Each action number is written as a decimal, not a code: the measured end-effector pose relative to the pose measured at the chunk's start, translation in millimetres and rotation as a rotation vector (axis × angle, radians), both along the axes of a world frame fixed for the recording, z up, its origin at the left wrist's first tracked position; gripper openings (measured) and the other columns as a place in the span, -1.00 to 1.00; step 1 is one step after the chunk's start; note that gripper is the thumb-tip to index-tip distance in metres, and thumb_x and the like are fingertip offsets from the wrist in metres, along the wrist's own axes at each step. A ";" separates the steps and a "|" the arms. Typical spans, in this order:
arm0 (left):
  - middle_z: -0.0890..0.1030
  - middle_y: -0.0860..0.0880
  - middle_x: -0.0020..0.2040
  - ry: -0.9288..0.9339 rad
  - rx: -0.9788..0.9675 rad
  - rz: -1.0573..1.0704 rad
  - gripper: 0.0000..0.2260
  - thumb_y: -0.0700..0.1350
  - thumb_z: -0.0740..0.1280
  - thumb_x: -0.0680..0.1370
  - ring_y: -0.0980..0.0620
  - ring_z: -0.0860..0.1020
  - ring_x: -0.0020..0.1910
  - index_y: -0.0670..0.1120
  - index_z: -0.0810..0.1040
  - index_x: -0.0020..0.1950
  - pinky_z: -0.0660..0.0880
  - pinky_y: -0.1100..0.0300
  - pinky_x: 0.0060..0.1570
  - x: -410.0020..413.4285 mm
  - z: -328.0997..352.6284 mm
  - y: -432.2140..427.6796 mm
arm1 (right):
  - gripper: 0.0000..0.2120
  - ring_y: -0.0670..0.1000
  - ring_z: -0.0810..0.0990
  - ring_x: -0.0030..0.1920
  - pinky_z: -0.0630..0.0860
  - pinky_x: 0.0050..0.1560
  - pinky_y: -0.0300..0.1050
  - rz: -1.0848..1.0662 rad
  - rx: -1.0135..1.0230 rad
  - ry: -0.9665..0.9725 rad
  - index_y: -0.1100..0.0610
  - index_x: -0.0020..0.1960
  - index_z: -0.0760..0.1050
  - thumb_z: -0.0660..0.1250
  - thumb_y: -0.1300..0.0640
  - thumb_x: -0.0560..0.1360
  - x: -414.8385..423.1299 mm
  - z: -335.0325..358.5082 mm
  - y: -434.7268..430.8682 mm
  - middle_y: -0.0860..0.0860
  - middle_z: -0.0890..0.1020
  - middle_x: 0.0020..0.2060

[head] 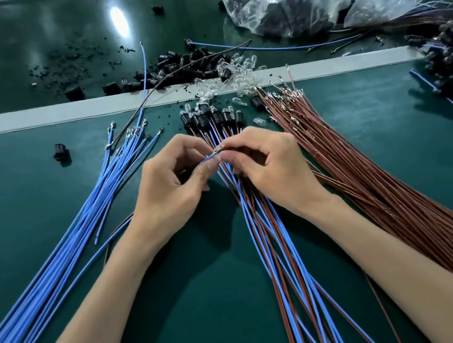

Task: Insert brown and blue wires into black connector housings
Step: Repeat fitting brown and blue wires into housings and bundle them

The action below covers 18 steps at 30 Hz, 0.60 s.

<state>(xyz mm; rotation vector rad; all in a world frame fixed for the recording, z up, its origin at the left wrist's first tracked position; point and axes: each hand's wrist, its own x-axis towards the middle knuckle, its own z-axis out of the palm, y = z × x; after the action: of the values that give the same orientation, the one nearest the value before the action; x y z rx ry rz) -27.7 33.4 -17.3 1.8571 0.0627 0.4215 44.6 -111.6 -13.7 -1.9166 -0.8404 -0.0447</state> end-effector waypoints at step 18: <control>0.56 -0.07 -0.27 0.061 -0.118 -0.085 -0.85 -0.10 0.29 0.53 0.09 0.50 -0.41 -0.13 0.43 -0.19 0.39 0.38 -0.34 -1.1 1.0 4.1 | -0.93 -0.13 0.53 -0.23 0.47 -0.13 -0.33 0.103 0.040 -0.208 0.28 -0.10 0.58 0.43 0.31 0.44 1.1 -10.4 -0.6 0.04 0.63 -0.23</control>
<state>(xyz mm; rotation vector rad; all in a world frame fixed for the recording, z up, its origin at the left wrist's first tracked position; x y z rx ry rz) -28.8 37.4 -16.3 1.7497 0.0488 0.2959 45.7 -112.1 -24.1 -1.8492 -1.0690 -0.2001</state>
